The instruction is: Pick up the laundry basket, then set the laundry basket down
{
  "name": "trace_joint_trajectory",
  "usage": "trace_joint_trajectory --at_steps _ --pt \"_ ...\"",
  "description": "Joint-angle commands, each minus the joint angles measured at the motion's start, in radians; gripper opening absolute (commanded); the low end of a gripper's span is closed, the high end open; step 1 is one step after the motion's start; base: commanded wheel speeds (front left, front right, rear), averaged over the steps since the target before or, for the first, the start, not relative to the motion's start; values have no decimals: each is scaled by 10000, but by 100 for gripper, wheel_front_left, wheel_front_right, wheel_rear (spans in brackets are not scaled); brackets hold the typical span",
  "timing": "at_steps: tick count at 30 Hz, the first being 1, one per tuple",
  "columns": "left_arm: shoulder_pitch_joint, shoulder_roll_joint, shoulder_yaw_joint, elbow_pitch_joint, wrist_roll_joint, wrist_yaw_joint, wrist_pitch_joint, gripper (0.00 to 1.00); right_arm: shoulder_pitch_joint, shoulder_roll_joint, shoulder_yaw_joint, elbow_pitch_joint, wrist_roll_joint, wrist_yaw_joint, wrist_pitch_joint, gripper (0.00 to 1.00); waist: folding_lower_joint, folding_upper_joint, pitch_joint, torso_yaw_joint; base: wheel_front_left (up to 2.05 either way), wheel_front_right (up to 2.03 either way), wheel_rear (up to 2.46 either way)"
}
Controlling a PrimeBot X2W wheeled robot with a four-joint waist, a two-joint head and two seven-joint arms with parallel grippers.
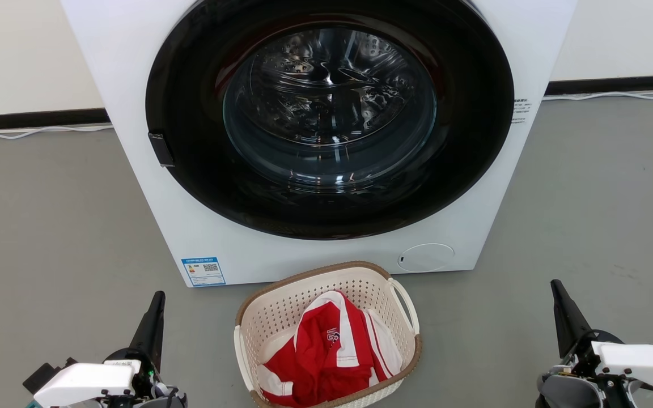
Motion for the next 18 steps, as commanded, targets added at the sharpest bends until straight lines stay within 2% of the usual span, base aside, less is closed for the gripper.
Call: trace_joint_trajectory --at_steps 1,7,8,9,13,18 --pt "-550 102 285 -221 22 -75 63 0 -415 -104 185 -251 -92 73 78 0 0 0 0 0 0 0 0" --pt "-550 102 285 -221 21 -75 63 0 -415 -104 185 -251 -92 73 78 0 0 0 0 0 0 0 0" --pt "-550 102 285 -221 21 -75 63 100 -415 -104 185 -251 -92 73 78 100 0 0 0 0 0 0 0" --pt "18 -4 -4 31 4 2 -9 100 22 2 10 35 0 0 -5 100 0 0 0 0 0 0 0" --pt "388 -112 -22 514 7 11 -27 100 420 116 52 467 -2 -5 -14 100 0 0 0 0 0 0 0" --pt "431 -104 -99 378 137 53 -174 100 439 107 160 406 -76 -2 -160 100 17 0 -32 -5 0 0 0"
